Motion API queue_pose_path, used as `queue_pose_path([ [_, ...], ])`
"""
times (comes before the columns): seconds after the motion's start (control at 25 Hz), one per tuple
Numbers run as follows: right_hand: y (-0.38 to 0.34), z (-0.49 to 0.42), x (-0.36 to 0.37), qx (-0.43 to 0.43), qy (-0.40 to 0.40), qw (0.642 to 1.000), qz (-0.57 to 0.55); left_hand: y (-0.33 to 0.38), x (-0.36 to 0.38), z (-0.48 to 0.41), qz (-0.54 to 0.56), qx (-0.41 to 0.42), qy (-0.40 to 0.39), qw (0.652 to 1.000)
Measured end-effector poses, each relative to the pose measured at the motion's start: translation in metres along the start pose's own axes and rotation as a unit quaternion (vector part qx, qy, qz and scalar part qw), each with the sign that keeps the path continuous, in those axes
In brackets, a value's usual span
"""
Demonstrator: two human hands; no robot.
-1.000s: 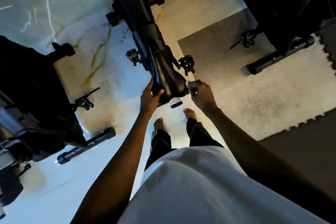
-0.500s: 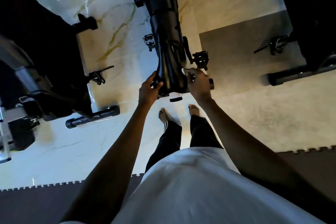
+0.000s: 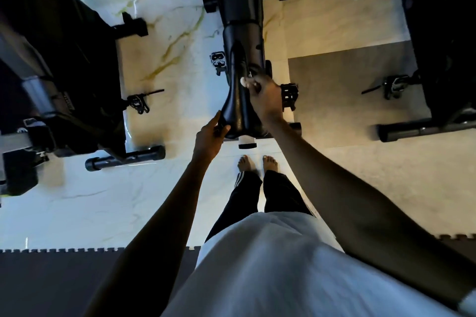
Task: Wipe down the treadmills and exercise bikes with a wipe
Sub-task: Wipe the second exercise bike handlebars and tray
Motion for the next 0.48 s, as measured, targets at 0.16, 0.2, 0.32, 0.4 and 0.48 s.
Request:
queue_pose_path([
  [0.16, 0.009, 0.005, 0.002, 0.009, -0.002, 1.0, 0.005, -0.001, -0.003, -0.005, -0.002, -0.002, -0.007, 1.0],
  [0.2, 0.016, 0.02, -0.002, 0.006, -0.008, 1.0, 0.019, -0.002, -0.003, -0.007, 0.008, -0.003, -0.007, 1.0],
  [0.32, 0.035, 0.063, -0.021, -0.008, -0.002, 0.999, 0.047, -0.005, -0.001, -0.007, 0.046, -0.005, -0.011, 0.999],
  [0.4, 0.04, 0.076, -0.026, -0.016, 0.001, 0.998, 0.056, -0.005, -0.002, -0.007, 0.089, -0.009, -0.011, 0.996],
  [0.48, 0.04, 0.083, -0.022, -0.016, -0.001, 0.998, 0.062, -0.007, -0.005, -0.007, 0.097, 0.0, -0.002, 0.995],
])
Point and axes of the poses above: each hand's wrist, its own z-axis away from the middle knuckle, its own x-axis out of the palm, y = z × x, the point moved 3 cm from there along -z, towards the middle knuckle, and after that the axes turned 14 degrees about -z, right-handed, at the moved point
